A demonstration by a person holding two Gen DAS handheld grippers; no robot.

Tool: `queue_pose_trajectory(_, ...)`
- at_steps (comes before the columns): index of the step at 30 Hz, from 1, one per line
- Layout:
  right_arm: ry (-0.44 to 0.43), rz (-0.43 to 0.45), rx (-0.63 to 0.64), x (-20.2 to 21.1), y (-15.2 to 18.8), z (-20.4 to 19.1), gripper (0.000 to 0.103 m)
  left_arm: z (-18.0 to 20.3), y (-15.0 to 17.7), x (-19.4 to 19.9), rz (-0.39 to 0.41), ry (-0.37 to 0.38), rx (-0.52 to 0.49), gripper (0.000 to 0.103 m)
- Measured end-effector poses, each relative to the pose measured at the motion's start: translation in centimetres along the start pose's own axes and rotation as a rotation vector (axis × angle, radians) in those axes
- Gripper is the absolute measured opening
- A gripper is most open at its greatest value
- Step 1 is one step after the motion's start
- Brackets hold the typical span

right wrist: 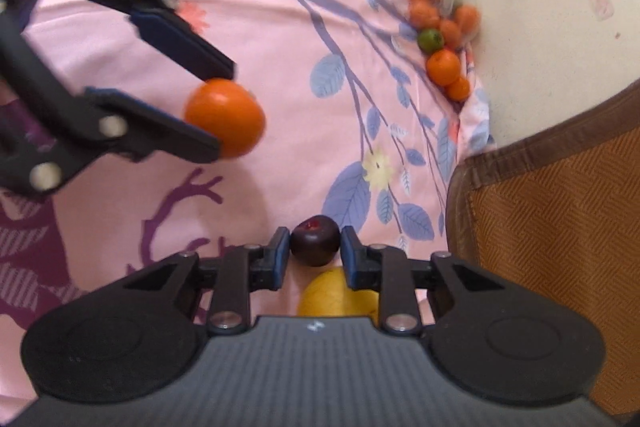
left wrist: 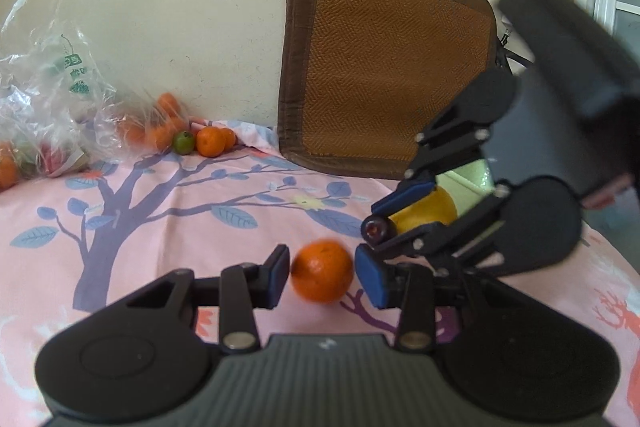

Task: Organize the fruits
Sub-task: 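Grasp a mandarin with the left tool while the right tool grasps a dark plum, then carry the mandarin and plum over the green basket and open both tools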

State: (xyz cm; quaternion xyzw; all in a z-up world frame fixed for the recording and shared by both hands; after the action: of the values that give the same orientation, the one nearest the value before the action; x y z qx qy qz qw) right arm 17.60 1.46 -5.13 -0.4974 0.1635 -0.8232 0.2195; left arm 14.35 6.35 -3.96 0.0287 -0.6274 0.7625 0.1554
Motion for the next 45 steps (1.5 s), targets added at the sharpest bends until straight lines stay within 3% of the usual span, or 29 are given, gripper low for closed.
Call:
queue_pose_trajectory(4,0.108,0.208,-0.104,4.8,-0.7,-1.1,0.03,0.1,0.1,0.0,-0.007,0.003,-0.015,0.036)
queue_pose_trajectory(7,0.186,0.309,-0.249,7.9,0.7,-2.7,0.03,0.3,0.3,-0.1,-0.019,-0.004,-0.045,0.036)
queue_pose_trajectory(12,0.285,0.407,-0.527,10.2,4.2,-5.1,0.03,0.2,1.0,-1.4,-0.095,-0.031,-0.061,0.052)
queue_pose_trajectory(15,0.327,0.422,-0.686,10.1,6.0,-4.9,0.03,-0.4,1.2,-2.5,-0.135,-0.046,-0.031,0.051)
queue_pose_trajectory(17,0.348,0.423,-0.763,10.0,6.8,-4.6,0.03,-0.8,1.5,-2.8,-0.154,-0.063,-0.007,0.039)
queue_pose_trajectory(22,0.393,0.436,-0.831,10.6,7.9,-4.0,0.03,-0.6,1.2,-1.9,-0.132,-0.096,0.005,0.039)
queue_pose_trajectory(25,0.449,0.465,-0.875,11.9,9.0,-3.7,0.03,1.7,-0.1,-1.7,-0.114,-0.036,0.054,0.039)
queue_pose_trajectory(30,0.571,0.516,-0.931,14.4,11.5,-1.8,0.03,7.9,-3.1,-2.9,-0.075,0.086,-0.001,0.039)
queue_pose_trajectory(36,0.748,0.558,-0.987,16.6,14.7,2.1,0.03,14.9,-5.7,-7.5,-0.071,0.186,-0.043,0.039)
queue_pose_trajectory(41,0.768,0.525,-0.989,14.9,16.8,3.5,0.03,17.9,-4.4,-12.0,-0.153,0.215,0.025,0.039)
queue_pose_trajectory(45,0.752,0.511,-1.012,13.8,17.7,4.0,0.03,18.5,-3.3,-13.7,-0.195,0.204,0.022,0.039)
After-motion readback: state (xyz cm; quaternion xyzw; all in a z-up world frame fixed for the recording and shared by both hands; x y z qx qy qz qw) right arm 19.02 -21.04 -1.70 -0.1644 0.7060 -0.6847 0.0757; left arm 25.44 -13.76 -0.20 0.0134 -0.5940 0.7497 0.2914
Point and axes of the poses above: each gripper's, at about its wrist camera, not at the fingertips, and x roughly against the way its jaws point, z to its right, y to its underside, the point moved 10 cm from there along -x, roughly the way its jaws point, and after that the axes turned 14 degrees about z, right-handed, at the moved point
